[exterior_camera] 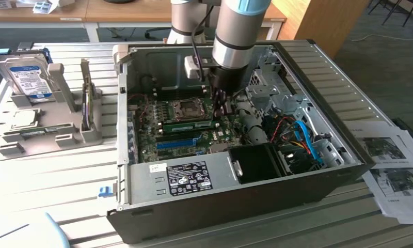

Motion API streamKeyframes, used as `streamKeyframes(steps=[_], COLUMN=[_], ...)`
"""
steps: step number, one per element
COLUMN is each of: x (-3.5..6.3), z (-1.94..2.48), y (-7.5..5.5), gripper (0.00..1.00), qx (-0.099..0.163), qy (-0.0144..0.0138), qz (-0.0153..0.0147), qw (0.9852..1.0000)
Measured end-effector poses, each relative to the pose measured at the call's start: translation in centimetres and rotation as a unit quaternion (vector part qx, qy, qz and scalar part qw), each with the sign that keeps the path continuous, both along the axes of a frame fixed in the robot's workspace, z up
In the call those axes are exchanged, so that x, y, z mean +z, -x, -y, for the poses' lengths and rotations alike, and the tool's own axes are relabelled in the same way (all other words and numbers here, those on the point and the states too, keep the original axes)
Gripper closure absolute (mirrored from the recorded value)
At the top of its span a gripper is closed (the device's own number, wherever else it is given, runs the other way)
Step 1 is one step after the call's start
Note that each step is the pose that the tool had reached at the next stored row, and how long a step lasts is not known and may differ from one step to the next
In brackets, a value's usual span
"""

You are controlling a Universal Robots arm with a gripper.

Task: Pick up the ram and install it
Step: 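Press down the ram until it locks into place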

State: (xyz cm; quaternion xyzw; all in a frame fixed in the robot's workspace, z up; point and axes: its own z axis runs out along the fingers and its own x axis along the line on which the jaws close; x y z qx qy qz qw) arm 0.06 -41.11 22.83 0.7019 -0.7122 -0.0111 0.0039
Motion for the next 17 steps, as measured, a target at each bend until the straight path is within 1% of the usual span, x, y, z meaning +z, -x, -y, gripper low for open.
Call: streamKeyframes(steps=[17], x=[-0.33], z=[0.00], y=[0.00], gripper=[0.91], qx=[0.000], qy=[0.0000], qz=[0.0000], qw=[1.0000])
